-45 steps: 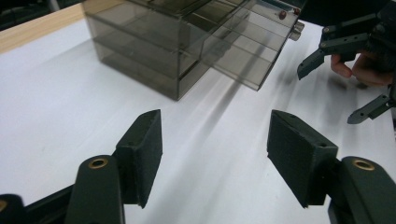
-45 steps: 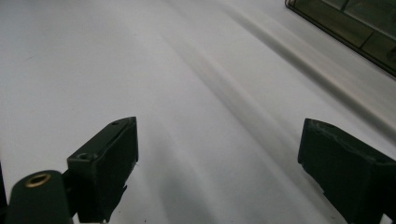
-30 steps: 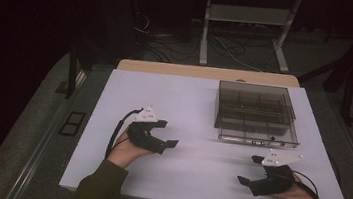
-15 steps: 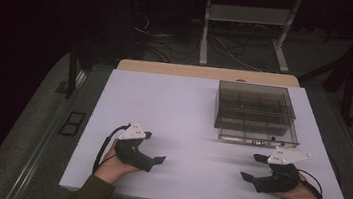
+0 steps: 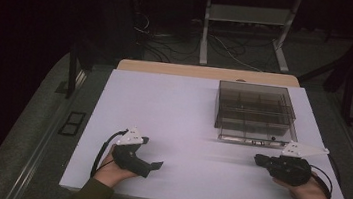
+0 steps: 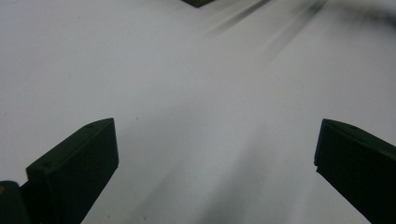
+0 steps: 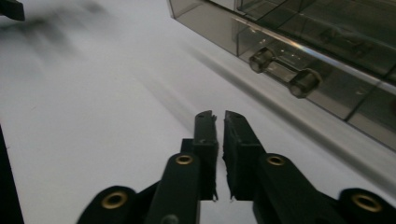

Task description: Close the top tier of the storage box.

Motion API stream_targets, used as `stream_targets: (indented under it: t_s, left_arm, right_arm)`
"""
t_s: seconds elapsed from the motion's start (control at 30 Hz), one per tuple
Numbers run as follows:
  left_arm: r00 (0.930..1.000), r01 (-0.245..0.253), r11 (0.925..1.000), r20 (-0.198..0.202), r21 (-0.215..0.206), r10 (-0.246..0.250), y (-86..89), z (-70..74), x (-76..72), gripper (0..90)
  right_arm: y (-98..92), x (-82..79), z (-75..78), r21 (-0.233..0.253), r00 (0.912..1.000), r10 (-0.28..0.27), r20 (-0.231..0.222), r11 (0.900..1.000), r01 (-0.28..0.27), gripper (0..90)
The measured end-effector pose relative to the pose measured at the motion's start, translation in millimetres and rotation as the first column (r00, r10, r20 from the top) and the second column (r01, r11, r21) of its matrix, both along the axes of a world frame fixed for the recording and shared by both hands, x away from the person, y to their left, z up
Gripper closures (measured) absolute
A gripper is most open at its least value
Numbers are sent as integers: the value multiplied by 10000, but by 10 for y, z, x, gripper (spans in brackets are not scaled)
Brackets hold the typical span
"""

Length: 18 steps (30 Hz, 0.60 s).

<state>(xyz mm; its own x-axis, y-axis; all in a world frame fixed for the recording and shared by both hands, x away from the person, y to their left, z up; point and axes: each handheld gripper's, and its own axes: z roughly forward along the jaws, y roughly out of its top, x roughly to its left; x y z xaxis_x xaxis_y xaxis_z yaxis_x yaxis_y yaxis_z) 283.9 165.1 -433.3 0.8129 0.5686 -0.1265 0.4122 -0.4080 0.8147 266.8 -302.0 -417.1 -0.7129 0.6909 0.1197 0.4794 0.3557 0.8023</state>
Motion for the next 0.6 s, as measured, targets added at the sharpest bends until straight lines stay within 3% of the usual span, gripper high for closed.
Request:
stream_targets:
  t_s: [0.1, 0.6]
  left_arm:
    - [10000, 56, 10000, -4, 57, -55, -12, -8, 0, 0]
    - [9999, 168, 9997, -40, 166, -167, -24, -24, 1, 0]
  right_arm:
    - [-44, 14, 15, 125, 10000, -75, -61, 9999, 76, 885]
    - [-236, 155, 124, 364, 9971, -691, 310, 9970, 679, 887]
